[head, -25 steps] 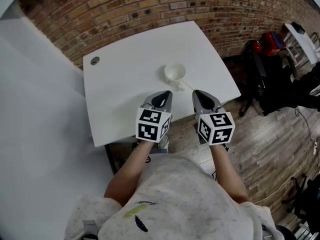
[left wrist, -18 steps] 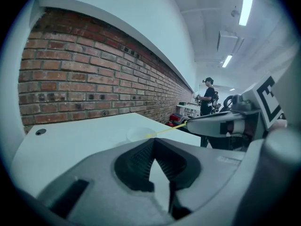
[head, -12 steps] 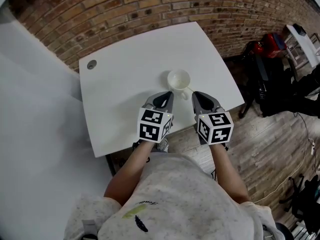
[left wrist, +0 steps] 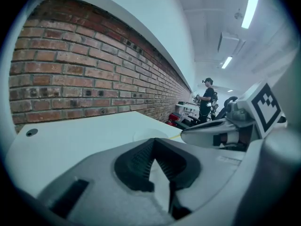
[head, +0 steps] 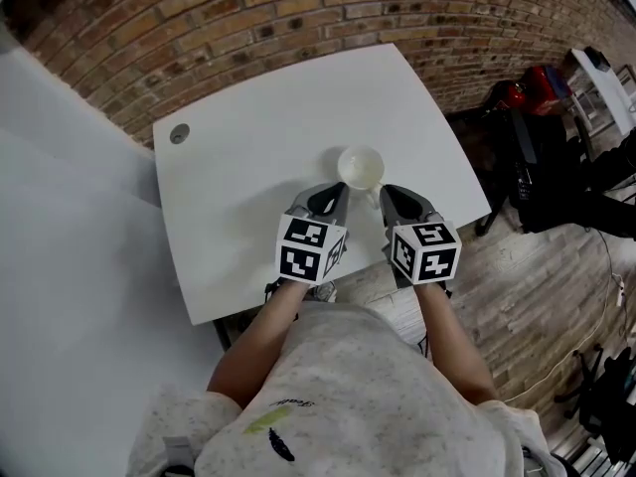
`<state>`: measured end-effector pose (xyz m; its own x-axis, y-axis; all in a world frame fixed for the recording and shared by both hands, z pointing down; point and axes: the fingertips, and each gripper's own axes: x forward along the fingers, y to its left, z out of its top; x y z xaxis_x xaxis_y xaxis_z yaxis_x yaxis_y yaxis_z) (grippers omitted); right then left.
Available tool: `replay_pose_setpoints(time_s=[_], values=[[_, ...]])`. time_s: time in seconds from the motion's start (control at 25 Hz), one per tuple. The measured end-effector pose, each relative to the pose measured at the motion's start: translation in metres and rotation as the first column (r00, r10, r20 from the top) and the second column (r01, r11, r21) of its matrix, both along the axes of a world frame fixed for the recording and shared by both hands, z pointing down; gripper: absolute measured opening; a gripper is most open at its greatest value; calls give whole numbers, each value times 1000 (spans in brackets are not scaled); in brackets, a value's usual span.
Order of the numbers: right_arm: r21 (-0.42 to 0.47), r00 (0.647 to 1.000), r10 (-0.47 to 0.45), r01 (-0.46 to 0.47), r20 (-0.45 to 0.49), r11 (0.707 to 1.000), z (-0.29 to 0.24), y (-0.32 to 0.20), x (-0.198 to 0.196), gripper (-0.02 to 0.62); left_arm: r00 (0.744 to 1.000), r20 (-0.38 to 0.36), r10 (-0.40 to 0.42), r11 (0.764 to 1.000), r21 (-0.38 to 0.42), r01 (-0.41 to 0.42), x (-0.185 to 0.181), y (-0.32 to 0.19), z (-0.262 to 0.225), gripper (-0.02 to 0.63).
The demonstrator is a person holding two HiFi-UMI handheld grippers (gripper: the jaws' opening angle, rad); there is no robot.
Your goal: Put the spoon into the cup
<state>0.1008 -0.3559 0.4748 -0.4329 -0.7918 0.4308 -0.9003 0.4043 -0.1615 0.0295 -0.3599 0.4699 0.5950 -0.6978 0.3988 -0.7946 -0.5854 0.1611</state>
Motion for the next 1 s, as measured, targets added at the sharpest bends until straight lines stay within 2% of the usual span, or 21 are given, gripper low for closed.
replay_pose_setpoints(time_s=[0.56, 1.0], values=[[-62, 1000, 22, -22, 7, 998, 19, -18, -13, 17, 1000, 6, 23, 1000, -20, -23, -6, -13, 6, -5], [-72, 999, 46, -44, 29, 996, 24, -25, -15, 18, 1000, 8, 19, 1000, -20, -18, -13, -24, 7, -5]])
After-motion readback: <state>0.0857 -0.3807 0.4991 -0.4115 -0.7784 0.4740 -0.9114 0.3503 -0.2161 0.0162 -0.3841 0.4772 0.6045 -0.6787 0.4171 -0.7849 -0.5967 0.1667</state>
